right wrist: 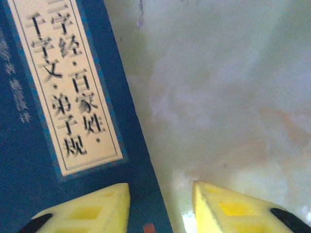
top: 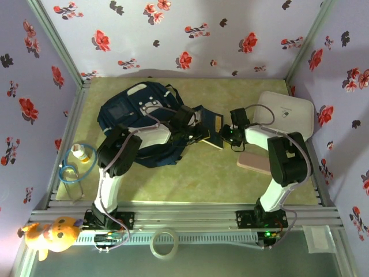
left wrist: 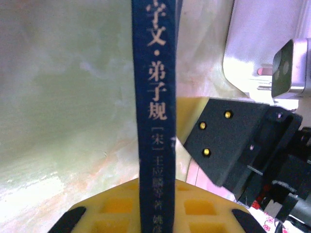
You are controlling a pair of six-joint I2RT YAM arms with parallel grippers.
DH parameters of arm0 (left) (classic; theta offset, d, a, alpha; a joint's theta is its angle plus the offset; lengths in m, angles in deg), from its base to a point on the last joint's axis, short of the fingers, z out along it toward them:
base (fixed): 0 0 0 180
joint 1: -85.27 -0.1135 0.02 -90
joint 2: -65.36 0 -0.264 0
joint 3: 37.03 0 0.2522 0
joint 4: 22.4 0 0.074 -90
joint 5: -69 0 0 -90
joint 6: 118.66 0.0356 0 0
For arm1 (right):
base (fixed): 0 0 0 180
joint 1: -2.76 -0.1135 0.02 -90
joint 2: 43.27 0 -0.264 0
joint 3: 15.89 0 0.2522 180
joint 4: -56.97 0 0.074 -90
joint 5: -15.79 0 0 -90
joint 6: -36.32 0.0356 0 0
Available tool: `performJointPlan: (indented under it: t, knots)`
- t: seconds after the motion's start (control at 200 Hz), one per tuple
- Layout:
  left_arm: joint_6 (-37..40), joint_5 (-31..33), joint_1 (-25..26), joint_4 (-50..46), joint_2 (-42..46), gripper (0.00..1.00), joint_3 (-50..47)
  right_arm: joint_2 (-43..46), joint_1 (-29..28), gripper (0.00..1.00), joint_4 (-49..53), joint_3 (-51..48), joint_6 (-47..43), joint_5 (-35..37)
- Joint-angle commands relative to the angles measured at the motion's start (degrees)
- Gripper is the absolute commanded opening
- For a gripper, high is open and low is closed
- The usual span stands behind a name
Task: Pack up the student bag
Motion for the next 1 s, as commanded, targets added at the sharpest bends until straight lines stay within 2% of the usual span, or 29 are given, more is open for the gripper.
performJointPlan:
  t: [0.0, 0.135, 0.285, 0.475, 0.675, 0.8, 0.915, 0.995]
  knots:
    - [4.2, 0.8, -1.1, 4.6, 6.3, 0.0, -2.0, 5.5, -0.8, 0.46, 0.2, -2.5, -0.2, -2.8]
    - [5.5, 0.7, -3.8, 6.7, 10.6, 0.0, -4.9, 11.7, -0.8, 0.65, -4.1, -5.7, 3.8, -4.4]
    - [5.7, 0.9, -7.5, 10.7, 16.3, 0.0, -9.8, 17.5, -1.3, 0.74, -15.3, -10.3, 10.4, -9.8]
    - [-0.3, 0.6, -13.0, 20.3, 21.8, 0.0, -16.9, 21.9, -5.5, 0.91, -29.2, -15.1, 20.3, -8.9]
    - [-4.6, 0.0, -16.8, 24.2, 27.1, 0.0, -21.4, 20.8, -14.6, 0.96, -42.9, -14.9, 29.5, -1.1]
    - [-7.1, 0.0, -17.7, 26.4, 30.0, 0.0, -23.7, 17.4, -18.3, 0.97, -49.1, -13.4, 36.9, 4.5]
    - [-10.9, -0.6, -17.7, 31.3, 31.7, 0.0, -25.6, 11.6, -20.2, 0.96, -58.2, -12.4, 44.2, 5.9]
    - [-12.6, -1.4, -17.9, 33.3, 32.5, 0.0, -26.1, 6.9, -21.1, 0.9, -68.6, -11.5, 46.8, 5.8]
